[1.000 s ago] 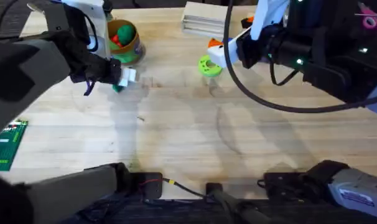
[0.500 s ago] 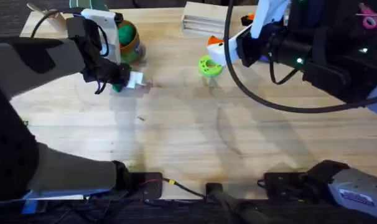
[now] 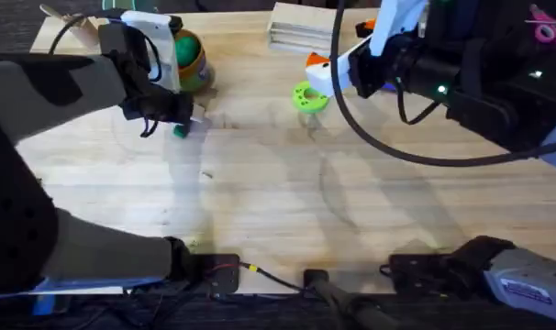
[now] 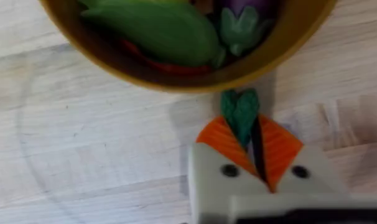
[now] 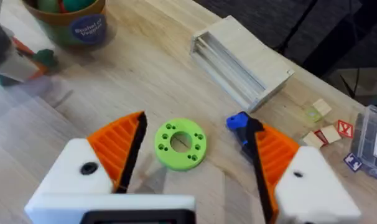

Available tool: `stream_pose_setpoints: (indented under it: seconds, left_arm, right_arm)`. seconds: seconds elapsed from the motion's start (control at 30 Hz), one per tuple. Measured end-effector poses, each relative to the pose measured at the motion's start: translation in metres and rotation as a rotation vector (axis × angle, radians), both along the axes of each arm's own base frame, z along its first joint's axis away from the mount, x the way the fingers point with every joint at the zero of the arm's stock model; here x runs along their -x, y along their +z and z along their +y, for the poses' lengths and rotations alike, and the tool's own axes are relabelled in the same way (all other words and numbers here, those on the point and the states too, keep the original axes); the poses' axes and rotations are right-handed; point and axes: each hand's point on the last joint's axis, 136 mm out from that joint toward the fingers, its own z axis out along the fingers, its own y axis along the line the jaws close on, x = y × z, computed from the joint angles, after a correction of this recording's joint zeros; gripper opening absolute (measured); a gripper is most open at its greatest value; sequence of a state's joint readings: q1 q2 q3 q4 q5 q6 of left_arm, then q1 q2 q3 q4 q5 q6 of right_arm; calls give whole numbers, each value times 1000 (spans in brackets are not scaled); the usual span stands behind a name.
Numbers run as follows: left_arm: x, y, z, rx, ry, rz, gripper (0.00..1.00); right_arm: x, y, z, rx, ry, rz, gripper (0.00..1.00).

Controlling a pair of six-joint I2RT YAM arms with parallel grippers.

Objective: Pick up the gripper from the table and insert it into the empty holder that is missing its gripper. Then pick up a screw, insert it into the mounting hole, and use the screwdriver to tighten it. Finally, clean up the table by picking up the vegetable and placing it into the bucket.

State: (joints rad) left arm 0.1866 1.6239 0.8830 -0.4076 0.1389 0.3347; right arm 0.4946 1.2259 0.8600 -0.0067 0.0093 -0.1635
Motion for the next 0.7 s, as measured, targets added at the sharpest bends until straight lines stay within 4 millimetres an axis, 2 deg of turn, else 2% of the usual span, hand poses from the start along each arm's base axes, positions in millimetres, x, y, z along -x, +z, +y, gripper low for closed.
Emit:
stream_pose_setpoints:
  seconds: [0.03, 0.07, 0.27, 0.4, 0.5, 0.7]
  left_arm:
    - [0, 1, 0, 1, -2, -1, 53]
    - [0, 1, 0, 1, -3, -2, 25]
    - [3, 2, 0, 0, -2, 11, 27]
    - [11, 10, -1, -6, 1, 16, 27]
    - [11, 31, -1, -15, 2, -33, 27]
    - [15, 92, -2, -41, 0, -196, 27]
  right_arm:
    - [0, 0, 0, 0, 0, 0, 992]
    - [0, 0, 0, 0, 0, 0, 993]
    - [0, 0, 0, 0, 0, 0, 993]
    - [0, 0, 0, 0, 0, 0, 994]
    - [0, 0, 0, 0, 0, 0, 995]
    - [0, 0, 0, 0, 0, 0, 993]
